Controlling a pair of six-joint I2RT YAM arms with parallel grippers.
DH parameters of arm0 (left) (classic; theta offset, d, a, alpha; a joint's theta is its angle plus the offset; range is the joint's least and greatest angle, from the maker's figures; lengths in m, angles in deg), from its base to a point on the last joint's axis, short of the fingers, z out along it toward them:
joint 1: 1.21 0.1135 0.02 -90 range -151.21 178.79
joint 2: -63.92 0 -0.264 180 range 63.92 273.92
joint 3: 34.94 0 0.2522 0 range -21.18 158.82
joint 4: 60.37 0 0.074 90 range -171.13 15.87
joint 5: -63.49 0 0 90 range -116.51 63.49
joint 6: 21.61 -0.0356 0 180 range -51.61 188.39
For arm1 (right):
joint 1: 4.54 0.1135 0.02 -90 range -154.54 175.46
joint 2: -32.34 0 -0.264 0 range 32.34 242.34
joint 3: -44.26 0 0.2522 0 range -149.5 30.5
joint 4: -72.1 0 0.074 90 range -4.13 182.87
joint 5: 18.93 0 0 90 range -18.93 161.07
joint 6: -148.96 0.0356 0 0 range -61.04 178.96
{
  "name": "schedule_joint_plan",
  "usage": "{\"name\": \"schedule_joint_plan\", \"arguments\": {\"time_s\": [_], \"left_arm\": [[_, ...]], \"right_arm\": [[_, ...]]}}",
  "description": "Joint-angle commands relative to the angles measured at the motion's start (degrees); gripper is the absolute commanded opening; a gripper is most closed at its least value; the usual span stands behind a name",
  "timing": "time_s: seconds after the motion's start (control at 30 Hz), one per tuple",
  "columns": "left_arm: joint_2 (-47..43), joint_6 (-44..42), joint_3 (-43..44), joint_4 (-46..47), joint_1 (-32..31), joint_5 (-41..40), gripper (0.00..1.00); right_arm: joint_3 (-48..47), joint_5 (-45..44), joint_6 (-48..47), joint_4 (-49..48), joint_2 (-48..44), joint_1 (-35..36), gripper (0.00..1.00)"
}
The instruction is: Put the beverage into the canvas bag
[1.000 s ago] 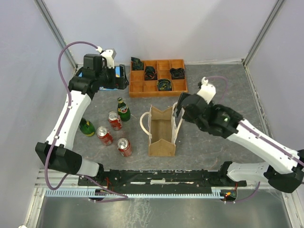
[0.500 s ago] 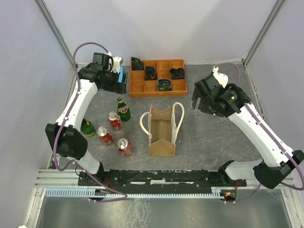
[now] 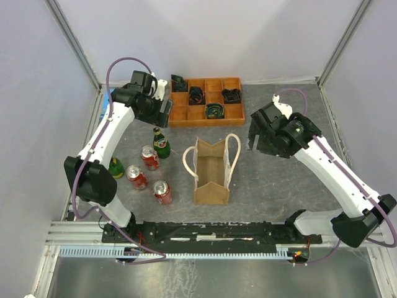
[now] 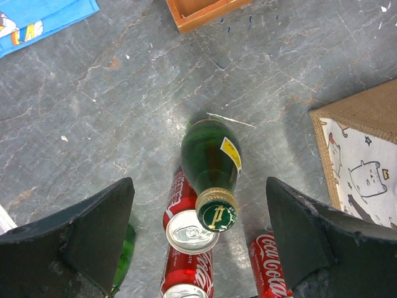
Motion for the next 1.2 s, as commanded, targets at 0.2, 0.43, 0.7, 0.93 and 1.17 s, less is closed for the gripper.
{"name": "schedule_joint_plan", "arguments": {"time_s": [0.2, 0.43, 0.7, 0.93, 1.17], "left_arm": [[-7.0, -0.5, -0.4, -7.7, 0.2, -4.7, 0.94], [-12.5, -3.9, -9.7, -3.8, 0.4, -2.4, 0.97], [-13.3, -10.2, -16.6, -1.7, 0.4, 0.2, 0.99], [-14.5, -12.6, -23.6, 3.0, 0.4, -0.5, 1.0], [-14.5, -13.2, -27.2, 8.6, 0.4, -1.4, 1.0]], "right_arm": [[0.8, 0.5, 0.8, 0.7, -1.6, -0.2, 0.99], [1.8, 1.4, 1.0, -0.2, -1.4, -0.2, 0.99], [1.9, 1.7, 1.0, 0.3, -1.5, -0.2, 0.99], [2.1, 1.8, 1.8, 0.5, -1.9, -0.2, 0.99], [2.6, 1.4, 2.5, 0.9, -2.7, -0.1, 0.99]]}}
